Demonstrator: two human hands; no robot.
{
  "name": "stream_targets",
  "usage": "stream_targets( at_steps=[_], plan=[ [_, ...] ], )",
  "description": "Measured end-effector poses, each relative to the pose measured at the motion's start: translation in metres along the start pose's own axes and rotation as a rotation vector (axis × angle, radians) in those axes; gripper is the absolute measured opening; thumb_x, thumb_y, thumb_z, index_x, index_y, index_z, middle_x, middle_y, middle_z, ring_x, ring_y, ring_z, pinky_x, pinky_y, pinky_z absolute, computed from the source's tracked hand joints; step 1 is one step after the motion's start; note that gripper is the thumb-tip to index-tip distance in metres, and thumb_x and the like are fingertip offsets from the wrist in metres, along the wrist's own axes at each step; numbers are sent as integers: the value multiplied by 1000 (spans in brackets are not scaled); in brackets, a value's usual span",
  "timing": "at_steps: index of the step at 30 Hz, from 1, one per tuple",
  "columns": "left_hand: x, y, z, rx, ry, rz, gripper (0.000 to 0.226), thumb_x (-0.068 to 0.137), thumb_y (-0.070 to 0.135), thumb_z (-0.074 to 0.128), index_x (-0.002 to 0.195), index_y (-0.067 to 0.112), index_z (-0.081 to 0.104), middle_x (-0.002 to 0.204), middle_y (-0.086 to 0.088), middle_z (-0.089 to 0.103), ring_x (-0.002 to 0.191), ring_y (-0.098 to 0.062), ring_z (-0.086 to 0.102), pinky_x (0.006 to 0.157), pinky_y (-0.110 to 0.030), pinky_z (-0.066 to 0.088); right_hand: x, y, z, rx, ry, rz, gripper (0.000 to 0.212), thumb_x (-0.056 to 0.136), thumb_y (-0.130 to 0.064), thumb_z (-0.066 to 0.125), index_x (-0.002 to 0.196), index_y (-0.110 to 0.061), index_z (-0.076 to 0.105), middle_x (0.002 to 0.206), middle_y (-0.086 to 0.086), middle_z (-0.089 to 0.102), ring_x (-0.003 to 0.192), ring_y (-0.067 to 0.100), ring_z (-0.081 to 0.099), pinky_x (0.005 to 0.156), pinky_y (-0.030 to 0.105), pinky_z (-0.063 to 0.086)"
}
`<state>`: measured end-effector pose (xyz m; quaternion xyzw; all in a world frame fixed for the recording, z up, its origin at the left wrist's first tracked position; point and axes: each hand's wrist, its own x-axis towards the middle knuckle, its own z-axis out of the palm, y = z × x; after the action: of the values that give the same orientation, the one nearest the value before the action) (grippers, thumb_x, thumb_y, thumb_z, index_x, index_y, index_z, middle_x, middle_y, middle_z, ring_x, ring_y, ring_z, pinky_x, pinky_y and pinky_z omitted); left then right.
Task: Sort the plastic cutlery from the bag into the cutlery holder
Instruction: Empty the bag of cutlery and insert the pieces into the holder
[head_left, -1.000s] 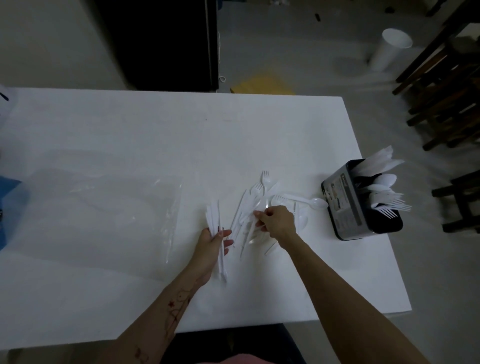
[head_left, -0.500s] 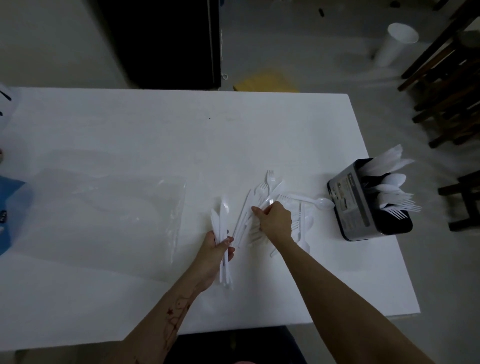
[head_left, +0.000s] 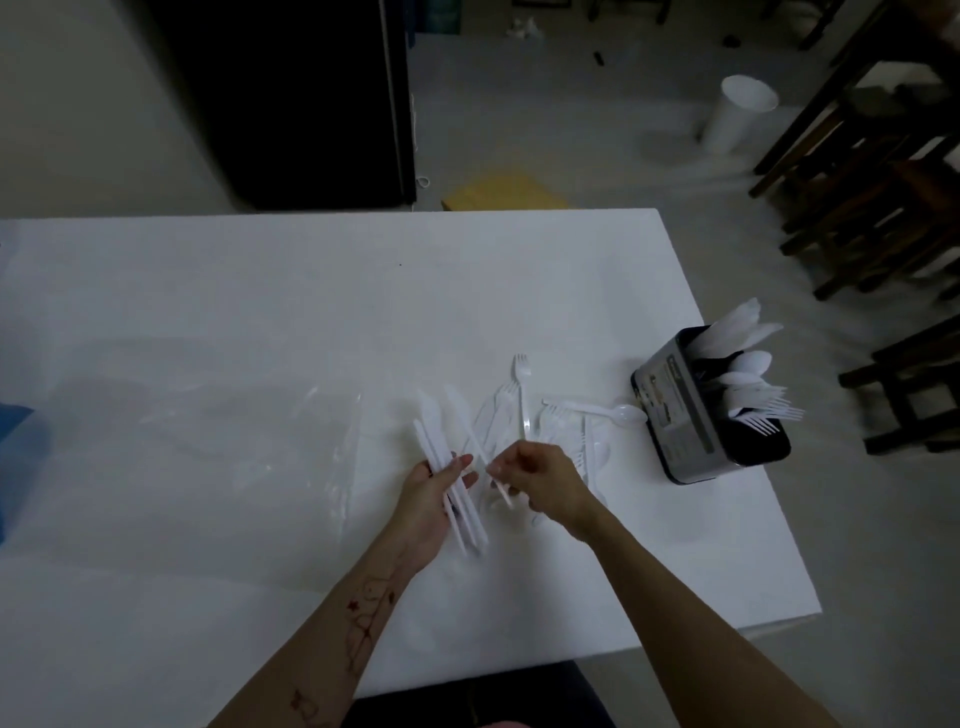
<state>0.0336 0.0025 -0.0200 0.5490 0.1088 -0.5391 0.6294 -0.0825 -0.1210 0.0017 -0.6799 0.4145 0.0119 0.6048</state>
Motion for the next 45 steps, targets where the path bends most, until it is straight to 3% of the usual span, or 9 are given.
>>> stream_targets(
  at_steps=[9, 13, 17, 22, 26, 30, 38, 42, 45],
  plan=[
    [7, 6, 59, -4, -22, 19, 9, 93, 7, 55, 102, 8, 55, 104, -8, 61, 94, -21, 60, 59, -32, 56, -23, 0, -28, -98, 15, -50, 15, 81, -21, 80, 85, -8, 73, 72, -4, 71, 57, -2, 63, 54, 12, 46],
    [14, 27, 103, 44, -3, 63, 9, 96, 7, 52, 89, 10, 56, 83, -8, 56, 75, -18, 55, 67, -32, 48, -20, -15, -72, -67, 180, -110, 23, 88, -37, 71, 82, -15, 69, 71, -2, 71, 60, 5, 66, 49, 14, 45],
    [33, 58, 171, -190, -122, 48, 19, 97, 7, 49, 79, 13, 51, 79, -2, 50, 70, -14, 49, 69, -29, 44, -14, -27, -139, 55, 360, -228, 16, 94, -26, 64, 86, -14, 68, 74, -2, 71, 64, 7, 65, 55, 23, 49],
    [56, 79, 266, -428, -188, 64, 18, 98, 11, 47, 81, 14, 52, 82, 2, 53, 84, -16, 56, 96, -42, 42, 9, -22, -230, -713, 764, -584, 14, 85, -23, 67, 96, -23, 76, 115, -5, 71, 115, 23, 59, 98, 37, 42],
    [67, 68, 307, -517, -123, 132, 3, 96, 11, 53, 94, 13, 54, 87, 3, 55, 87, -17, 59, 105, -42, 41, 33, 0, -283, -1029, 651, -616, 39, 76, -23, 78, 114, -24, 71, 143, 6, 55, 132, 43, 45, 105, 58, 37],
    [69, 50, 324, -392, -54, 321, 17, 98, 14, 49, 114, 16, 42, 91, 0, 50, 91, -18, 57, 81, -27, 49, 50, 0, -297, -896, 501, -732, 41, 84, 1, 70, 123, -11, 66, 133, 12, 62, 112, 39, 56, 92, 47, 52],
    [72, 29, 317, 74, -100, 620, 9, 102, 22, 38, 111, 22, 41, 86, 2, 52, 89, -17, 57, 90, -34, 49, 55, 6, -289, -757, 561, -784, 46, 86, 9, 64, 128, -9, 60, 125, 7, 62, 110, 24, 50, 97, 15, 33],
    [58, 16, 327, 439, -125, 756, 31, 102, 27, 35, 129, 12, 34, 93, 3, 56, 97, -12, 59, 83, -17, 50, 43, 1, -286, -510, 510, -704, 37, 100, -7, 50, 136, -12, 52, 125, 5, 61, 113, 16, 50, 96, 14, 35],
    [55, -3, 330, 556, -129, 713, 43, 101, 36, 36, 136, 12, 30, 124, 1, 55, 115, -8, 55, 83, -9, 49, 36, -3, -286, -328, 520, -622, 33, 104, -17, 42, 135, -15, 53, 132, 0, 59, 120, 14, 53, 103, 26, 42]
  ],
)
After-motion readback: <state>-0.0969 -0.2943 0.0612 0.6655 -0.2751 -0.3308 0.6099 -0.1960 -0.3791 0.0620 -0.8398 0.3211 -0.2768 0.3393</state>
